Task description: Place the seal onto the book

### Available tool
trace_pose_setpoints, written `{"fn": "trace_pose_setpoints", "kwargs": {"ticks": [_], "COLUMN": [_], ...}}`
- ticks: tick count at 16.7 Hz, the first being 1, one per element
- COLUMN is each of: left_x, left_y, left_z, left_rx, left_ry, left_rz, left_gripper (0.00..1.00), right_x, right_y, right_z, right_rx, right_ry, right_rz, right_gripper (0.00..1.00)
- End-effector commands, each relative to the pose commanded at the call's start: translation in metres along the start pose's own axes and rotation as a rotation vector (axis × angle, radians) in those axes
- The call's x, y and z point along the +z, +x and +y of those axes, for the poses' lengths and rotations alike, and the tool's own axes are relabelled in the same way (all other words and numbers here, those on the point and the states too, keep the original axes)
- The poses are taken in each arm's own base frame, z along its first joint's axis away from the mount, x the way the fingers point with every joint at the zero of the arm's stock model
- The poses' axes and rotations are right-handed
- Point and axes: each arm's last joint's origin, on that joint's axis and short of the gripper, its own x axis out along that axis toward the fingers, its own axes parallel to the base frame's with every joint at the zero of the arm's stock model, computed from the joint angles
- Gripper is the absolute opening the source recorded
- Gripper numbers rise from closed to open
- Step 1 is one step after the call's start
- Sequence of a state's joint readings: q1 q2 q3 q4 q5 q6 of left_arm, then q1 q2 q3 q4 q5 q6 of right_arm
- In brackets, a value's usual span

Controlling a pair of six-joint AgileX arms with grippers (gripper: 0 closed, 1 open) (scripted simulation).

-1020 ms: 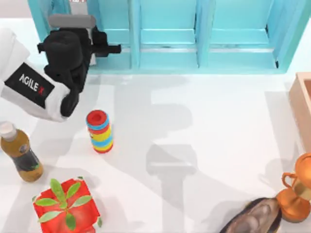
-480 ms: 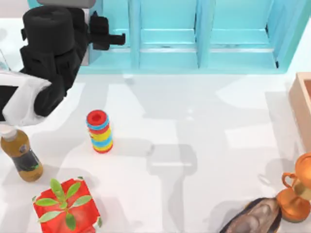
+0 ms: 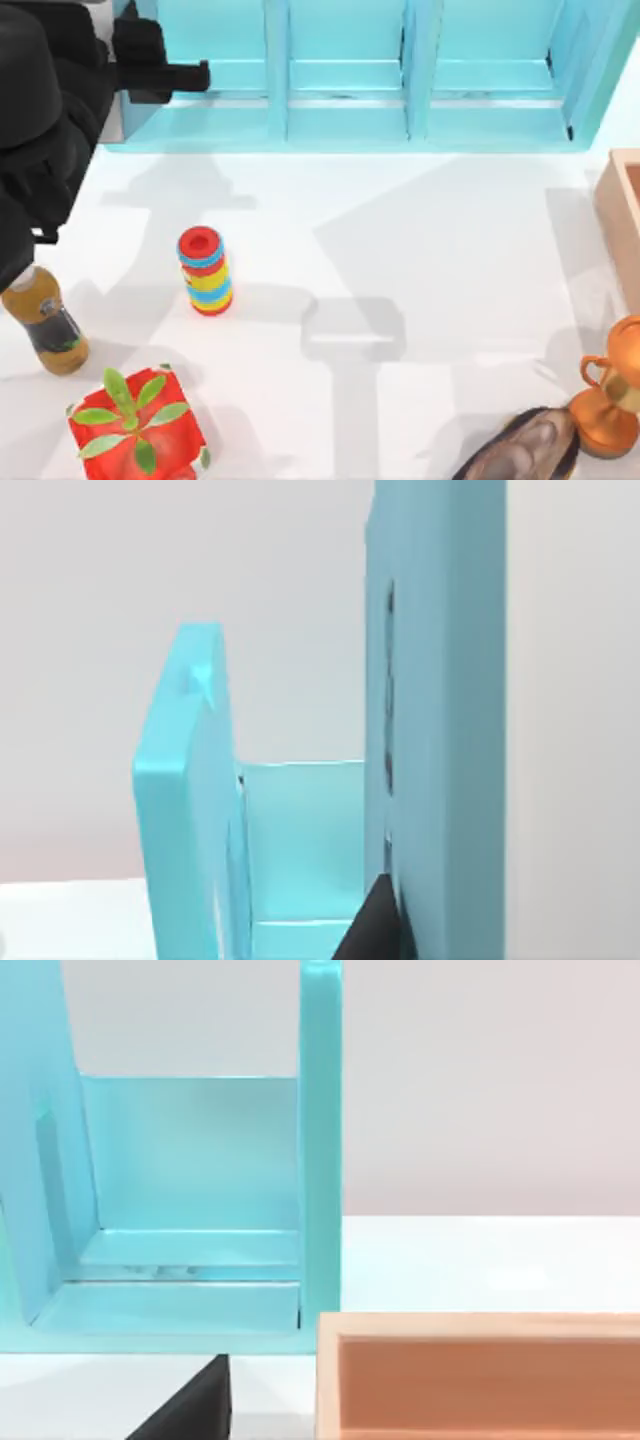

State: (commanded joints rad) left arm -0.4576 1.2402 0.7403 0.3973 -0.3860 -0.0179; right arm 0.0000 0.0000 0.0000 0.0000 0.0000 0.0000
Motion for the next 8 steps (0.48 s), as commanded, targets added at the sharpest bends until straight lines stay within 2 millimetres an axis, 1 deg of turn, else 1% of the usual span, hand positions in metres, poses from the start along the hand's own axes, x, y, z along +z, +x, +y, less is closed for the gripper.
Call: {"fn": "trace_pose_setpoints", "kwargs": {"ticks": [2,8], "left_x": [0.0026,0.0021], "left_y": [-0.0069,-0.0053], "left_z": [0.0021,0.0017], "left_rx": [0.008,0.013], "left_ry": [-0.003,-0.01], "left_rz": [-0.005,-0.002], "left_gripper": [0.0,0.0], "right_x": [0.0,0.0], "right_y": [0.0,0.0], "right_z": [0.0,0.0], "right_rx": [0.0,0.0], "right_ry": [0.0,0.0], "right_rz": [0.0,0.0], "right_gripper": [1.0,1.0]}}
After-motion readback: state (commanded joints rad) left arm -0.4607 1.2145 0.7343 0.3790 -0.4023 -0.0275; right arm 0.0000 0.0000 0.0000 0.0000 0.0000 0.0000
